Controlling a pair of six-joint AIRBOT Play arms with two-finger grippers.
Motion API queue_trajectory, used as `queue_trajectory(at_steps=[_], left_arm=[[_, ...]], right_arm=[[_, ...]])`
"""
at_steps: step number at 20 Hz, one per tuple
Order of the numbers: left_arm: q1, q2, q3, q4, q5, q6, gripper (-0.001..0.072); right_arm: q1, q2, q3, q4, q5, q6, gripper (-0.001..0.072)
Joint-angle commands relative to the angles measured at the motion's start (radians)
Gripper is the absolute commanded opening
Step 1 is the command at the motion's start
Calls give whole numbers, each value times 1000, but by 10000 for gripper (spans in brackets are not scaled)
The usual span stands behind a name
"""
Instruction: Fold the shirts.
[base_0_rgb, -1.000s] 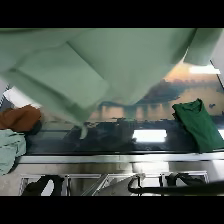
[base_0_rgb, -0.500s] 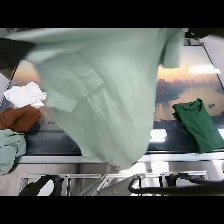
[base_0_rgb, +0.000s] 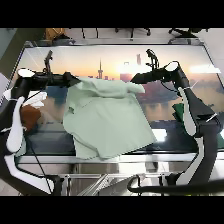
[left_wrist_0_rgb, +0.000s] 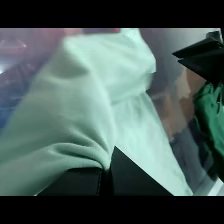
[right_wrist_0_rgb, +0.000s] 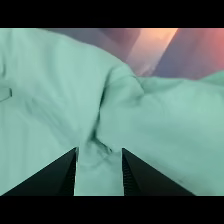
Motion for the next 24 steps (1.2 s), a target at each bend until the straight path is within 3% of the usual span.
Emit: queue_trajectory(at_steps=[1, 3, 5, 11, 15, 16, 17, 18, 22, 24], left_arm=[[8, -156, 120, 27, -37, 8, 20], [23, -198, 186, 104, -62, -4, 20], [46, -222, 219, 140, -76, -29, 20], [104, -241, 237, 142, -94, -51, 20], [114, -241, 237, 143, -120, -51, 20], [114, -241, 237, 143, -125, -51, 20], [114, -241, 237, 143, -128, -51, 20], [114, -241, 237, 143, -128, -51, 20], [114, -241, 237, 143, -127, -51, 20], [115, -241, 237, 143, -128, -51, 20]], right_arm=[[-58, 15, -2, -133, 171, 123, 418], [-141, 60, -8, -242, 342, 249, 440], [-214, 99, -73, -242, 467, 314, 438], [-255, 400, -619, -252, 491, 353, 428], [-255, 718, -1046, -305, 284, 384, 437], [-255, 776, -1133, -302, 194, 383, 484], [-255, 812, -1202, -292, 121, 386, 599], [-255, 830, -1257, -274, 63, 386, 615], [-234, 805, -1346, -237, -56, 347, 605], [-207, 770, -1346, -167, -105, 272, 469]])
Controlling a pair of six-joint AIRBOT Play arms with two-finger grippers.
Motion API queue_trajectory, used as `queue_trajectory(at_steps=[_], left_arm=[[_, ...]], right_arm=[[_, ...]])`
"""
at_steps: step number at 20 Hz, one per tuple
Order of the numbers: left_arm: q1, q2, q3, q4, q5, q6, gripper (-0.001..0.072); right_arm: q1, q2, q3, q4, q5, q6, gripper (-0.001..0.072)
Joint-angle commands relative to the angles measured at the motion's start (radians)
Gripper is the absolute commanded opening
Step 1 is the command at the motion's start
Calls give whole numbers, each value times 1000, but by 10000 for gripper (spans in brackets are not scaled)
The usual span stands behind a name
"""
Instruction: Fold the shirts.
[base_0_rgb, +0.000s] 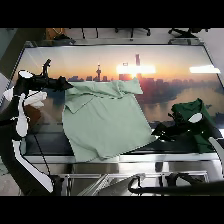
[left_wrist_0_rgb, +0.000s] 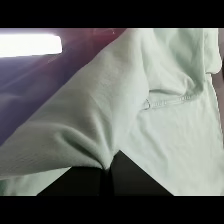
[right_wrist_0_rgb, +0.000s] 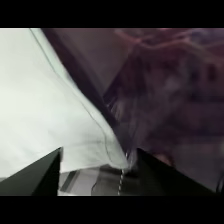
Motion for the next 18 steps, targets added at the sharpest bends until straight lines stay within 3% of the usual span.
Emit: queue_trajectory(at_steps=[1, 3, 5, 6, 9, 12, 18], left_arm=[[2, -1, 1, 1, -3, -1, 20], [4, -1, 1, 1, -3, -1, 20], [11, 0, 1, 1, -19, -1, 18], [21, 1, 1, 1, -38, -2, 18], [63, 24, 1, 69, -124, -31, 14], [86, 97, -76, 185, -229, -64, 13], [89, 395, -626, 354, -184, -124, 16]], right_arm=[[40, -38, -45, 101, -134, -103, 458], [71, -84, -45, 160, -163, -141, 447], [83, -117, -35, 238, -173, -214, 54], [79, -127, -13, 255, -180, -233, 20], [27, -173, 166, 206, -216, -256, 18], [-35, -342, 502, 195, -215, -281, 18], [29, -765, 1166, 289, -111, -288, 19]])
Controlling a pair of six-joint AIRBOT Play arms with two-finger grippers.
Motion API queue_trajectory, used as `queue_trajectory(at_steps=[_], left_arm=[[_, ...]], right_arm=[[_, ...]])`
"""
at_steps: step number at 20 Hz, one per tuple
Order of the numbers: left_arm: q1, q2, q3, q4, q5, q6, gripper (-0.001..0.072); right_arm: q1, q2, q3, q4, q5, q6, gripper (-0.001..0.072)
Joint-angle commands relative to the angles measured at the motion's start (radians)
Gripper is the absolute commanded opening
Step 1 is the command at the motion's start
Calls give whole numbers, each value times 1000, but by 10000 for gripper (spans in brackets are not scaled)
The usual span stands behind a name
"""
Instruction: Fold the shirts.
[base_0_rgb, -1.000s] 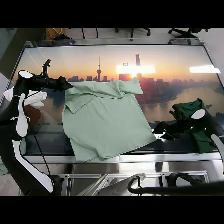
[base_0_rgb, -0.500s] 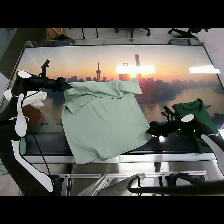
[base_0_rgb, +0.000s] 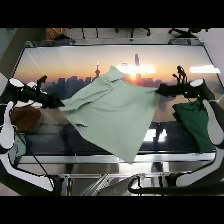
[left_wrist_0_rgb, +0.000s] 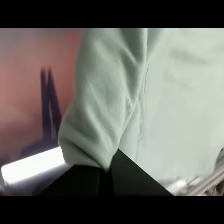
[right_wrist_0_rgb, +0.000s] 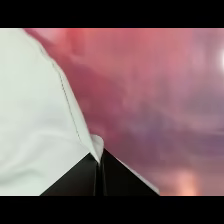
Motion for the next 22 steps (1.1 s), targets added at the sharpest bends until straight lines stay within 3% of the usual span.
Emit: queue_trajectory(at_steps=[1, 4, 5, 7, 8, 9, 15, 19, 20, 21, 22], left_arm=[[3, 148, -286, 84, 43, -34, 16], [-11, 198, -412, 77, 151, -34, 17], [-19, 205, -428, 78, 176, -34, 22], [-24, 207, -421, 79, 187, -33, 53], [-23, 207, -397, 80, 178, -33, 449], [-22, 207, -362, 83, 165, -34, 691], [-13, 211, -96, 225, -43, -32, 694], [-86, 230, -85, 246, -94, -12, 694], [-114, 234, -85, 247, -95, 0, 694], [-144, 236, -85, 252, -97, 16, 694], [-172, 237, -85, 277, -102, 19, 694]], right_arm=[[50, -220, 318, 94, 79, -8, 19], [98, -289, 328, 154, 92, -8, 37], [104, -301, 328, 154, 100, -7, 155], [96, -295, 329, 153, 109, -6, 188], [80, -275, 329, 145, 114, 5, 188], [57, -248, 329, 121, 129, 23, 188], [-99, -7, 272, -322, 451, 287, 182], [-113, 232, -69, -468, 470, 358, 186], [-113, 308, -194, -476, 470, 381, 221], [-112, 378, -313, -475, 469, 414, 388], [-107, 449, -436, -470, 461, 437, 446]])
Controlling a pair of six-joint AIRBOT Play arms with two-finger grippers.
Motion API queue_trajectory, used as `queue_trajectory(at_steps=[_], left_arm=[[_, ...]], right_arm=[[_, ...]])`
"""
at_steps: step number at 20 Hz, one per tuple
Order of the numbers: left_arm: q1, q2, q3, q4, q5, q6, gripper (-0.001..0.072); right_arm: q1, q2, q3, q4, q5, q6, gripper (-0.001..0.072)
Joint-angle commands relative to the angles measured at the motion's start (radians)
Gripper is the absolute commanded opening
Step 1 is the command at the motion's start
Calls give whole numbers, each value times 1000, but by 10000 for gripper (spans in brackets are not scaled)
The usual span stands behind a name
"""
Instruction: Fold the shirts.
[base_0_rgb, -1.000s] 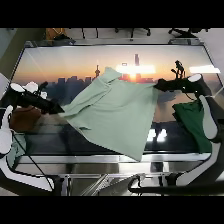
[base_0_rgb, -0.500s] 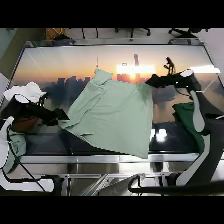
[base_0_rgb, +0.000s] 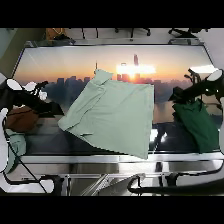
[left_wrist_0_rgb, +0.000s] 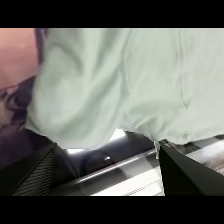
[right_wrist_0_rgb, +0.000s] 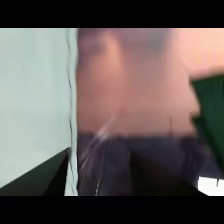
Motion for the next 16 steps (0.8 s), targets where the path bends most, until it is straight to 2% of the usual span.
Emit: queue_trajectory(at_steps=[1, 4, 8, 11, 16], left_arm=[[-98, 8, 10, 85, -39, 27, 694], [-196, 8, -34, 219, -40, 14, 694], [-293, 8, -167, 383, -3, -34, 694], [-342, 8, -197, 502, 74, -87, 694], [-411, 8, -197, 509, 267, -132, 693]], right_arm=[[2, 253, -412, -46, 3, 103, 447], [42, 426, -729, 55, -98, 101, 449], [154, 521, -969, 203, -241, 89, 449], [261, 511, -1006, 256, -332, 72, 449], [346, 448, -1006, 306, -444, 67, 429]])
